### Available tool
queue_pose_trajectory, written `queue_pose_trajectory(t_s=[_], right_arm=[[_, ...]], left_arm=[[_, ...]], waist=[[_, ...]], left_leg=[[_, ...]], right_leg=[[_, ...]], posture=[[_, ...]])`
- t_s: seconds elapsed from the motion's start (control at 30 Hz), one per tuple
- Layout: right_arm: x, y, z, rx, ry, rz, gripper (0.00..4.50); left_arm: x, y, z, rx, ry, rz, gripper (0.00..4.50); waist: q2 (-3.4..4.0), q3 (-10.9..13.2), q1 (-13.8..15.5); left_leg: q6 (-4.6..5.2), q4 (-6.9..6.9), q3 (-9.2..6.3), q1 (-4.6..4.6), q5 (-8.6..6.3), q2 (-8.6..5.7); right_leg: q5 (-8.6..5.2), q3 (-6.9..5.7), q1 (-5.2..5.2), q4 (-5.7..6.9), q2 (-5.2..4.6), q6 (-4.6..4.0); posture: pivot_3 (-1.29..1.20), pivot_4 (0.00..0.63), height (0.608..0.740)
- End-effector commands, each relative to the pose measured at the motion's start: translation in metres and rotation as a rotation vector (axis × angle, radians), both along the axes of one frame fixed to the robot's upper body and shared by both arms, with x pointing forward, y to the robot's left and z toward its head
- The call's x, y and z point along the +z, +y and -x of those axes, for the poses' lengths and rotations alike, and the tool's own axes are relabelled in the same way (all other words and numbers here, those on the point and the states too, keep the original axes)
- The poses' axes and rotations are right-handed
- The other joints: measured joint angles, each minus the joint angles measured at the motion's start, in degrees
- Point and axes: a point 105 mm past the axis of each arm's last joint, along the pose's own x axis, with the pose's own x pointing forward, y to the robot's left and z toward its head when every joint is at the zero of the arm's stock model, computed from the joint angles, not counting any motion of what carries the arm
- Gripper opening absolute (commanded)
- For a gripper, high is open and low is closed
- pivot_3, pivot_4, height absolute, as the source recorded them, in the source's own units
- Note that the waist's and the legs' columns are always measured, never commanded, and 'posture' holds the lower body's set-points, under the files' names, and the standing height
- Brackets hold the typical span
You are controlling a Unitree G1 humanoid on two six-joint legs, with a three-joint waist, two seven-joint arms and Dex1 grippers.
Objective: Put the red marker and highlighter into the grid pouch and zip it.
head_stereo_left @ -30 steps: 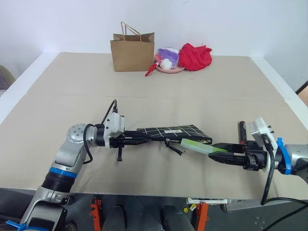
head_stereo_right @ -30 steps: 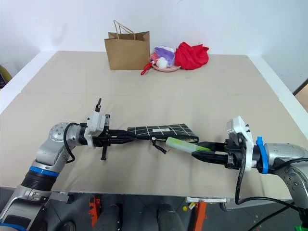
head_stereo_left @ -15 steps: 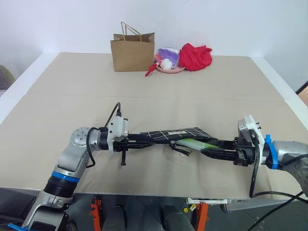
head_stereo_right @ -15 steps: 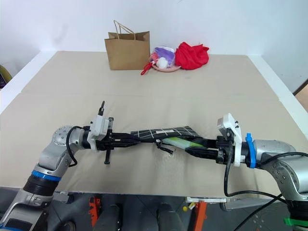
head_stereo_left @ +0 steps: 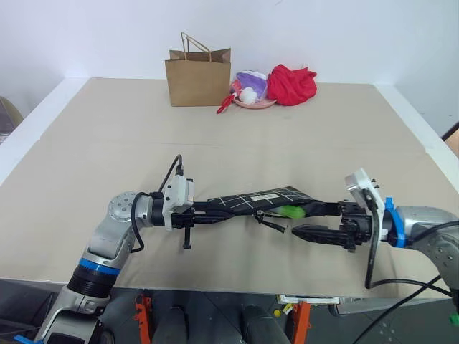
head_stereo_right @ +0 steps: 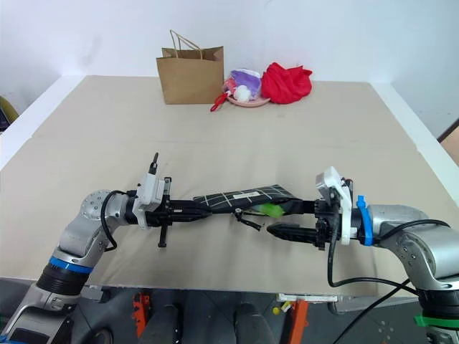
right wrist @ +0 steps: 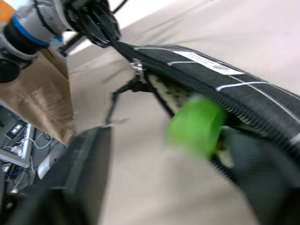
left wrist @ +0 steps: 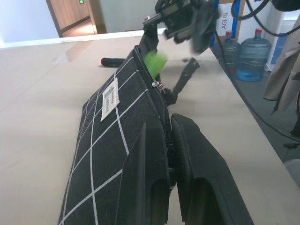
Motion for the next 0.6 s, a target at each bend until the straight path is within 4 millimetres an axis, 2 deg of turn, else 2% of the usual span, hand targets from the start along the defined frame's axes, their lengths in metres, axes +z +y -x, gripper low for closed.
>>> queue_pose_trajectory(t_s=[0.03,0.17,0.33,0.5,0.6], right_arm=[[0.026,-0.024,0.004,-0.060,-0.016,-0.078,4.39],[0.030,-0.073,-0.009,-0.322,-0.031,-0.113,4.39],[0.004,-0.127,-0.043,-0.719,-0.234,0.062,4.39],[-0.010,-0.137,-0.063,-0.996,-0.301,0.093,4.39],[-0.026,-0.131,-0.062,-1.096,-0.309,0.113,4.39]], left_arm=[[0.010,0.005,-0.003,0.014,-0.028,0.019,0.00],[0.009,0.008,-0.007,0.024,-0.031,0.008,0.00],[0.009,0.008,-0.008,0.027,-0.032,0.007,0.00],[0.009,0.008,-0.009,0.029,-0.035,0.008,0.00],[0.010,0.008,-0.010,0.031,-0.039,0.008,0.00]], waist=[[0.00,0.0,0.1],[-0.01,0.0,0.1],[-0.04,0.0,-0.2],[0.17,-0.1,-0.4],[0.19,-0.1,-0.3]], left_leg=[[0.00,0.00,0.00,0.00,0.00,0.00],[0.00,0.02,0.00,0.02,0.00,0.00],[0.00,0.07,0.01,0.05,0.00,-0.01],[0.00,0.02,0.01,0.07,0.00,-0.02],[0.00,0.01,0.01,0.06,0.01,-0.02]], right_leg=[[0.00,0.00,0.02,-0.01,0.00,0.00],[0.00,0.00,0.05,-0.01,0.00,0.00],[0.01,0.00,0.04,-0.01,0.00,-0.02],[0.09,0.02,0.01,0.01,0.01,0.02],[0.09,0.02,0.03,0.01,0.01,0.02]], posture=[[0.00,0.150,0.740],[0.00,0.150,0.740],[0.00,0.150,0.740],[0.00,0.150,0.740],[0.00,0.150,0.740]])
